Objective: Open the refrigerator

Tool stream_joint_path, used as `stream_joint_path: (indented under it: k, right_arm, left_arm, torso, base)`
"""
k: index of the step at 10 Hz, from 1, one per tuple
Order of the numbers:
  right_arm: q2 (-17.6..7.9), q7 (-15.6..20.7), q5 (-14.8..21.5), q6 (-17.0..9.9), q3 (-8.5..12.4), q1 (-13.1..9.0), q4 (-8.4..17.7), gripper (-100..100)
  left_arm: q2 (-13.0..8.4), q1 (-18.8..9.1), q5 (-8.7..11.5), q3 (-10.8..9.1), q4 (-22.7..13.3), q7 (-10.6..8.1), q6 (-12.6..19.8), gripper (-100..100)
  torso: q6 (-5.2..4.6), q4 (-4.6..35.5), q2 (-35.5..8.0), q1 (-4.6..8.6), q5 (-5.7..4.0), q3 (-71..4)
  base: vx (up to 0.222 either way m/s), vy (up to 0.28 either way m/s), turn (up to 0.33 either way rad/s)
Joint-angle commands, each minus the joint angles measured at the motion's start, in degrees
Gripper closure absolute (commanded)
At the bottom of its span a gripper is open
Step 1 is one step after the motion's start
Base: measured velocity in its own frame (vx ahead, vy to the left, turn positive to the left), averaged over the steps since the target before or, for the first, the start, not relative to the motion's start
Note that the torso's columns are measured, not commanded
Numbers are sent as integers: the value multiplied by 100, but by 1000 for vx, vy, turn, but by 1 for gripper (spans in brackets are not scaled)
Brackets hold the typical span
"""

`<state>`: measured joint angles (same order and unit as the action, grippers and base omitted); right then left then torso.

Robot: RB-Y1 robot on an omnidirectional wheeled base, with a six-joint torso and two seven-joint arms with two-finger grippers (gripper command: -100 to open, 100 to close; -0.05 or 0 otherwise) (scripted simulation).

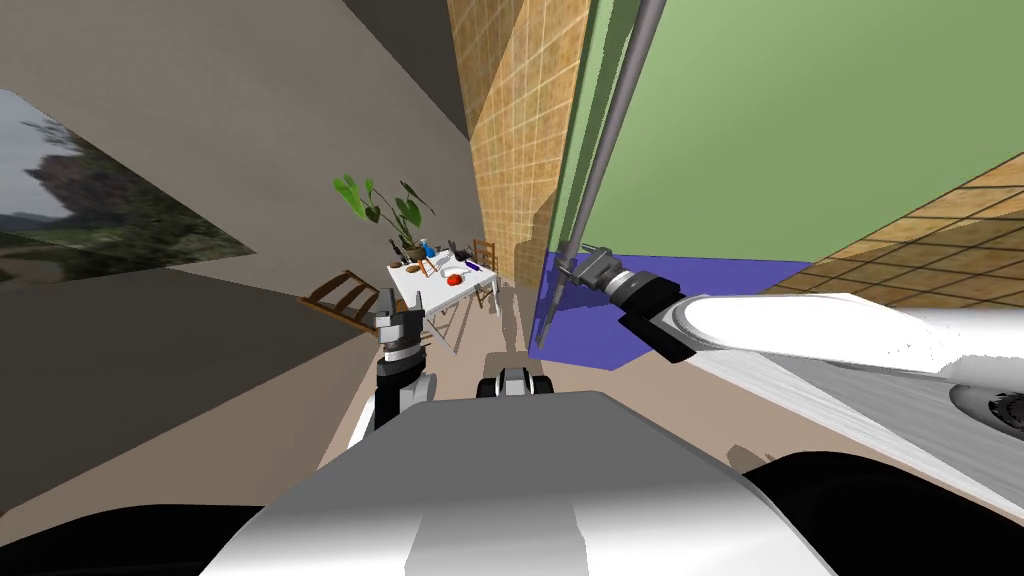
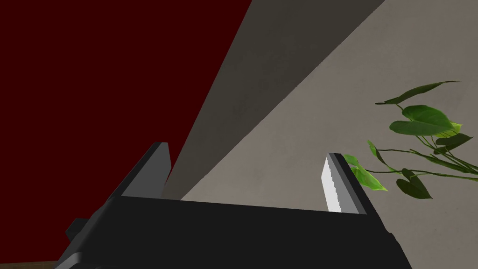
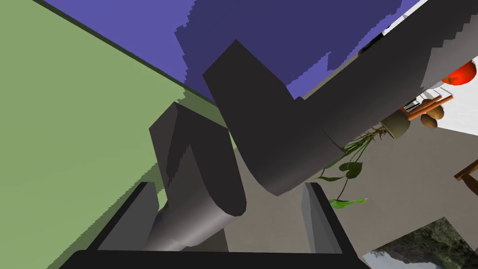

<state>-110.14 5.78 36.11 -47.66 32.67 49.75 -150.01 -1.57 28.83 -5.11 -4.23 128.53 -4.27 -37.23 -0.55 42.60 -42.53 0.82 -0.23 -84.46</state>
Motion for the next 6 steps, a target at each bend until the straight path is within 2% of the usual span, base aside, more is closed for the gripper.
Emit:
stream_joint_path:
  k: [1, 2, 3, 4, 5, 6]
  right_arm:
    - [-300, -228, 112, -232, 207, 177, 25, 100]
    - [-582, -430, 210, -367, 374, 345, 23, 100]
    - [-587, -430, 210, -367, 374, 345, 23, 100]
    - [-848, -633, 307, -502, 540, 513, 21, 100]
    - [-875, -633, 307, -502, 540, 513, 21, 100]
    - [-1090, -835, 404, -636, 707, 680, 19, 100]
  left_arm:
    - [0, -1, 0, 0, 0, 0, 0, 0]
    - [0, 0, 0, 0, 0, 0, 0, 0]
    - [-1, -1, 0, 0, 0, 0, 0, 0]
    - [0, 0, 0, 0, 0, 0, 0, 0]
    - [0, -1, 0, 0, 0, 0, 0, 0]
    - [0, 0, 0, 0, 0, 0, 0, 0]
  torso:
    - [10, -1, -9, -6, 2, 4]
    - [10, -3, 0, -14, 4, 1]
    - [15, -1, -7, 2, 2, 2]
    - [5, -2, -2, 0, -3, 1]
    - [11, -2, -8, -5, 0, 3]
    - [13, -5, 8, -19, 3, -4]
  base:
    - [-138, -72, 36]
    - [-163, -136, 60]
    - [-155, -119, 61]
    - [-183, -98, 64]
    - [-139, -74, 35]
    - [-167, -104, 36]
